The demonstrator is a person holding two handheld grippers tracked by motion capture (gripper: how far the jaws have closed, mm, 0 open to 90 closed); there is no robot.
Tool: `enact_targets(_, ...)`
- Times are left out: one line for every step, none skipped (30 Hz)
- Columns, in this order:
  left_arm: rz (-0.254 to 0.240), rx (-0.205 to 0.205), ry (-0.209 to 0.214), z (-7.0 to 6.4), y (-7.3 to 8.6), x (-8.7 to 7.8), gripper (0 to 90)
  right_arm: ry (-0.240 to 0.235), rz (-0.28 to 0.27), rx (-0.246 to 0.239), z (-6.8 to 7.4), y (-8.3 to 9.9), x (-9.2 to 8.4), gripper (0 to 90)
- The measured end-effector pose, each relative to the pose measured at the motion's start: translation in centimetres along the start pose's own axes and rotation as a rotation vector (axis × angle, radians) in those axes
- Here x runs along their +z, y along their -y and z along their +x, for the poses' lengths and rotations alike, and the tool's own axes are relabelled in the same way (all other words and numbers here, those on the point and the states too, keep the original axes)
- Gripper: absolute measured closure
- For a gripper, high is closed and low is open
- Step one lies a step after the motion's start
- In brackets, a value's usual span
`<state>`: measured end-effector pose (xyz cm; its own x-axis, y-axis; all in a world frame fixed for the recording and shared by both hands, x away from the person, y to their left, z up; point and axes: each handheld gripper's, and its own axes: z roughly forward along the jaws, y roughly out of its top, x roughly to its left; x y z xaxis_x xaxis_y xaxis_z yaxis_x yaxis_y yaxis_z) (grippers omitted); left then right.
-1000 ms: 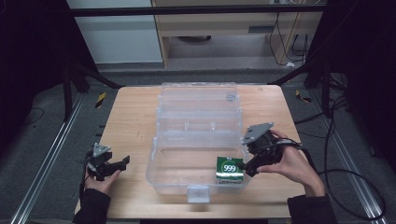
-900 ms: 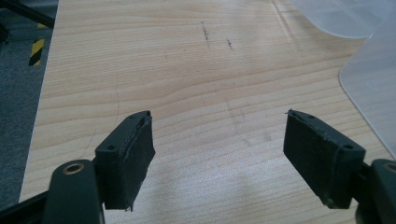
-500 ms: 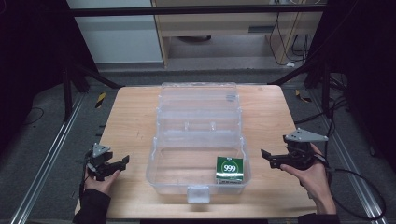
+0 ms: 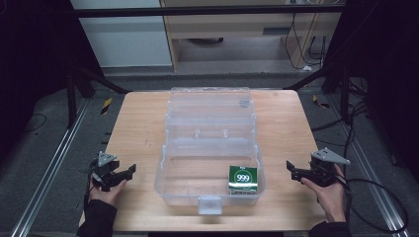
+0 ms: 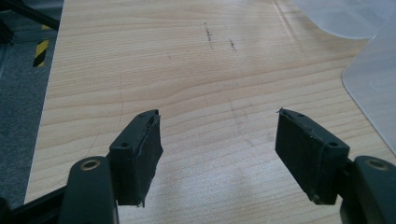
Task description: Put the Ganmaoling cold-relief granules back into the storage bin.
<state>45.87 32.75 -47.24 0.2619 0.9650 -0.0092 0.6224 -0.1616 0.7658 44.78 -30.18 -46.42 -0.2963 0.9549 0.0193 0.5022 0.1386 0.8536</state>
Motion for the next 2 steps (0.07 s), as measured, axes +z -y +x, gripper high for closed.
enact_targets(0.000, 0.000, -0.002, 0.01, 0.01, 0.02, 29.6, 0.009, 0.002, 0.003, -0.17, 0.21, 0.13, 2.7)
enact_targets(0.000, 0.000, -0.004, 0.03, 0.03, 0.06, 29.1, 0.016, 0.007, 0.011, -0.31, 0.38, 0.22, 2.7)
